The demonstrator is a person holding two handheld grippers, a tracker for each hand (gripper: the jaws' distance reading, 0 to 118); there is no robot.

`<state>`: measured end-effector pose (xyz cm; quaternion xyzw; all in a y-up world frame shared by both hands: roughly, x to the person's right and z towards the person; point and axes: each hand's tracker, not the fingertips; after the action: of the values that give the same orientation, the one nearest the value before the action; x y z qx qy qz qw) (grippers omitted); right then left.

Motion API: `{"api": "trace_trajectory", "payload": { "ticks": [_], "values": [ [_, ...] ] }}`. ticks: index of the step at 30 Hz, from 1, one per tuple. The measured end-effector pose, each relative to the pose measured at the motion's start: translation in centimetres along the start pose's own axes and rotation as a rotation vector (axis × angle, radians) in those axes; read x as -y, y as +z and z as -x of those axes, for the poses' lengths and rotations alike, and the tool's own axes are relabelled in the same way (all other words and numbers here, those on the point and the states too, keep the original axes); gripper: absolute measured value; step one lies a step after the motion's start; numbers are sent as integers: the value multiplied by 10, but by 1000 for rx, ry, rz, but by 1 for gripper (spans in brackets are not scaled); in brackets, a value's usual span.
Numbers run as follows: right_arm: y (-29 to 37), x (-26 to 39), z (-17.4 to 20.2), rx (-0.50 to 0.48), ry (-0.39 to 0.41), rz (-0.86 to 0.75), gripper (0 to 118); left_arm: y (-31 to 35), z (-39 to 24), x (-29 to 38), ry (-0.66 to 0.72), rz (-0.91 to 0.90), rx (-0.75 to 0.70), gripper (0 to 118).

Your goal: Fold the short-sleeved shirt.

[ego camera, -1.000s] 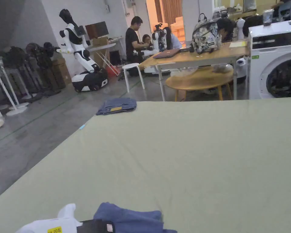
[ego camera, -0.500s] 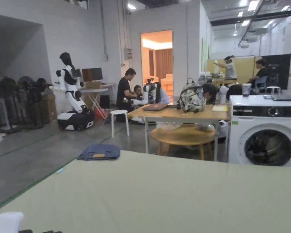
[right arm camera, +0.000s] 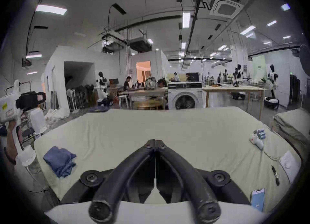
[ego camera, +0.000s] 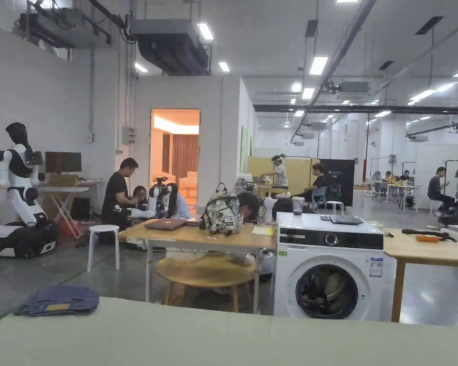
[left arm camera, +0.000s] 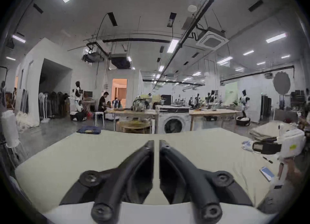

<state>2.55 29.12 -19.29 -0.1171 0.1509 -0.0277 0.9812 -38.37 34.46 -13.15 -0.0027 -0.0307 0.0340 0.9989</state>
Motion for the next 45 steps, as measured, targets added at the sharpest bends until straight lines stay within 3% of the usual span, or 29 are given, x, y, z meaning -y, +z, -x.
{"api": "trace_trajectory", "payload": {
  "ticks": [4,11,22,24,26,27,28,29,30,31,33,35,40,45],
  "values": [
    [3,-3,0,17,14,-45,0,1,-18,2,-56,8,-54,0],
    [18,0,13,172,86,-112,0,18,-28,6,-67,17,-97,0],
    [21,4,21,126,69,-89,0,22,-21,16,-37,59,-66,0],
    [21,2,21,126,68,-95,7,22,-20,16,-40,53,-67,0],
    [23,0,23,129,64,-104,33,22,-21,16,-33,51,-68,14],
    [23,-2,22,125,61,-107,41,22,-21,16,-27,52,-62,18],
    [24,-3,23,121,57,-109,41,22,-19,16,-19,50,-48,18],
    [25,-4,24,121,56,-110,72,21,-19,17,-15,51,-32,35],
    [25,-5,25,126,54,-113,91,21,-20,17,-14,57,-22,49],
    [24,-5,25,134,55,-113,102,21,-21,17,-20,54,-20,61],
    [25,-5,27,136,54,-129,104,20,-23,17,-32,51,-18,96],
    [25,-7,28,125,43,-134,104,19,-26,16,-36,52,-8,111],
    [23,-9,30,145,51,-124,104,21,-26,16,1,31,1,111],
    [25,-6,25,121,-4,-121,104,20,-29,17,-24,45,-10,111]
  ]
}}
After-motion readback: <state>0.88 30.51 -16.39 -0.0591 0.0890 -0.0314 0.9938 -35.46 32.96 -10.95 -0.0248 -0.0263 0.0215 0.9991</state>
